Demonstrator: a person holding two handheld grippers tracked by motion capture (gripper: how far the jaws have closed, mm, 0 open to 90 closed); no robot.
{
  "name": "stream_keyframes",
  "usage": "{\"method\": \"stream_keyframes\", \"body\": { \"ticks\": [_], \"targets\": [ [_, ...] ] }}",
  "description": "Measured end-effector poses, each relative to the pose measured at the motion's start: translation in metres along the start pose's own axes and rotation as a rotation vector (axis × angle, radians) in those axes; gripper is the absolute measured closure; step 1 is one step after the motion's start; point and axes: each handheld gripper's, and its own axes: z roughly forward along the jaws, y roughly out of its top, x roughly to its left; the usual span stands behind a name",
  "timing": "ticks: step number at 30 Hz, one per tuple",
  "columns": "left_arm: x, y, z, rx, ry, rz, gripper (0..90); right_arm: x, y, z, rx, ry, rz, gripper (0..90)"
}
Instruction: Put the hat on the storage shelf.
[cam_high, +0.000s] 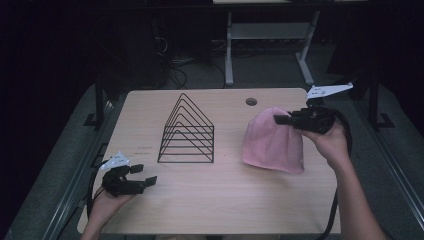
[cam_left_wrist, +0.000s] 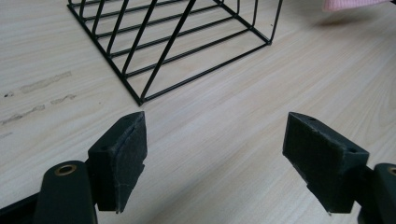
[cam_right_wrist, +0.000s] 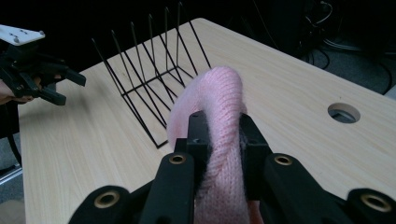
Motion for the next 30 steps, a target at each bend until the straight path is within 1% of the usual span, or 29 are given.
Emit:
{"method": "stream_keyframes", "body": {
  "ticks": [5,9,10,13,16,23,26,30],
  "targets": [
    [0.000,0.005,-0.003,-0.015,-0.001,0.014,21.7,0.003,0.007,0.000,-0.004,0.008,-0.017,78.8],
    [0.002,0.008,-0.005,-0.011,-0.006,0.021,22.0,0.004,0.010,0.000,-0.005,0.011,-0.022,78.8],
    [0.002,0.009,-0.006,-0.008,-0.006,0.029,22.1,0.004,0.011,0.001,-0.003,0.012,-0.023,78.8],
    [0.003,0.013,-0.008,-0.012,-0.013,0.029,22.1,0.005,0.015,0.000,-0.004,0.014,-0.029,78.8],
    [0.003,0.016,-0.009,-0.016,-0.011,0.040,21.4,0.007,0.020,-0.001,-0.013,0.014,-0.037,78.7],
    [0.001,0.027,-0.014,-0.028,-0.042,0.056,21.2,0.012,0.030,-0.003,-0.019,0.021,-0.058,78.7],
    [-0.001,0.032,-0.016,-0.024,-0.042,0.074,21.2,0.013,0.033,-0.003,-0.027,0.027,-0.062,78.6],
    [-0.002,0.039,-0.018,-0.025,-0.054,0.087,21.2,0.013,0.038,-0.001,-0.026,0.032,-0.067,78.6]
  ]
}}
